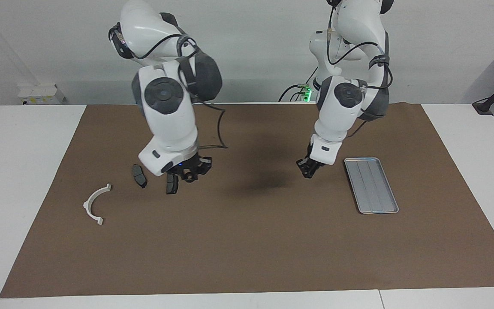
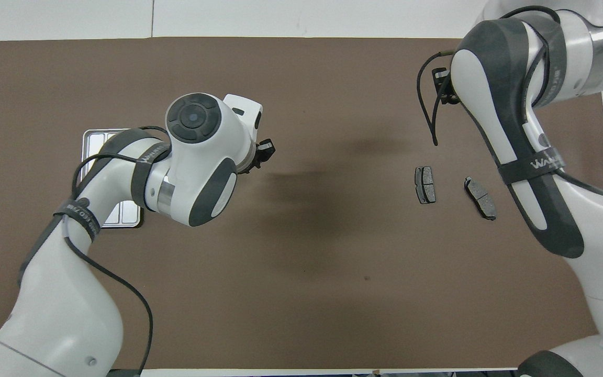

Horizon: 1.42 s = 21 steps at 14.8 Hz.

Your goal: Place bearing gear from tray to pile

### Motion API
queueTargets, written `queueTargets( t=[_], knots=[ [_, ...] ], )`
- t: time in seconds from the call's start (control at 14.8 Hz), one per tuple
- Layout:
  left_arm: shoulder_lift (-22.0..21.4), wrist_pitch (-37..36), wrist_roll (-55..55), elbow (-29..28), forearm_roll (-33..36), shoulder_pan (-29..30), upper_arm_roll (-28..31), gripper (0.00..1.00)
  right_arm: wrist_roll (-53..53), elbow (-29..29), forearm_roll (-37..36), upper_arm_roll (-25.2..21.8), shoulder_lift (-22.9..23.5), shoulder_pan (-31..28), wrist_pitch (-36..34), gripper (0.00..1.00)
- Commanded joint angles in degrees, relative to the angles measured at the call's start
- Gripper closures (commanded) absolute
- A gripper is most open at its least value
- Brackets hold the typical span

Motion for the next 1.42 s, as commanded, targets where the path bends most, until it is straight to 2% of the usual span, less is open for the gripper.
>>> queueTargets(
  t=[0.0,0.34,0.61,0.68,0.75,0.81,0.95,1.08,1.15,1.22,1.29,1.36],
  knots=[
    [2.2,3.6,-1.3,-0.7,1.4,-0.5,1.1,1.00,-1.4,-8.0,-1.7,1.1,-0.8,-2.4,7.8,1.00],
    [2.1,7.2,-1.4,-4.8,1.5,-1.0,1.1,0.95,-6.4,-19.8,-3.1,1.1,0.2,-7.3,24.9,1.00],
    [1.9,8.0,-1.4,-5.9,1.5,-1.0,1.1,0.87,-8.0,-21.3,-3.5,1.1,1.9,-8.5,29.9,1.00],
    [1.8,7.9,-1.4,-5.9,1.5,-1.0,1.1,0.70,-8.0,-22.4,-3.5,1.1,1.8,-8.5,31.3,1.00],
    [1.8,7.1,-1.4,-5.4,1.6,-1.0,1.1,0.17,-8.0,-22.9,-3.5,1.1,1.8,-8.4,32.0,1.00],
    [1.7,5.7,-1.4,-4.9,1.7,-0.9,1.3,0.00,-8.0,-23.2,-3.5,1.1,1.8,-8.4,32.6,1.00],
    [1.1,-0.2,-1.1,-2.4,4.6,-0.2,2.3,0.00,-7.9,-24.9,-3.4,1.1,1.4,-8.5,34.2,1.00],
    [-4.1,-2.3,0.5,-3.8,4.7,3.4,2.9,0.00,-7.8,-26.2,-3.4,1.1,1.1,-8.4,35.6,1.00],
    [-7.5,-3.5,3.9,-5.2,4.7,7.1,2.7,0.00,-7.8,-26.2,-3.4,1.1,1.1,-8.4,35.5,0.74],
    [-10.5,-5.8,9.1,-5.9,4.7,9.7,2.7,0.00,-7.7,-26.1,-3.4,1.1,1.0,-8.4,35.4,0.16],
    [-12.5,-9.2,14.0,-5.8,4.7,12.3,2.7,0.00,-7.7,-25.8,-3.5,1.1,0.8,-8.2,34.4,0.00],
    [-14.4,-12.0,17.5,-5.7,4.7,14.9,2.7,0.00,-7.4,-25.8,-3.4,1.1,0.1,-7.5,33.5,0.00]
  ],
)
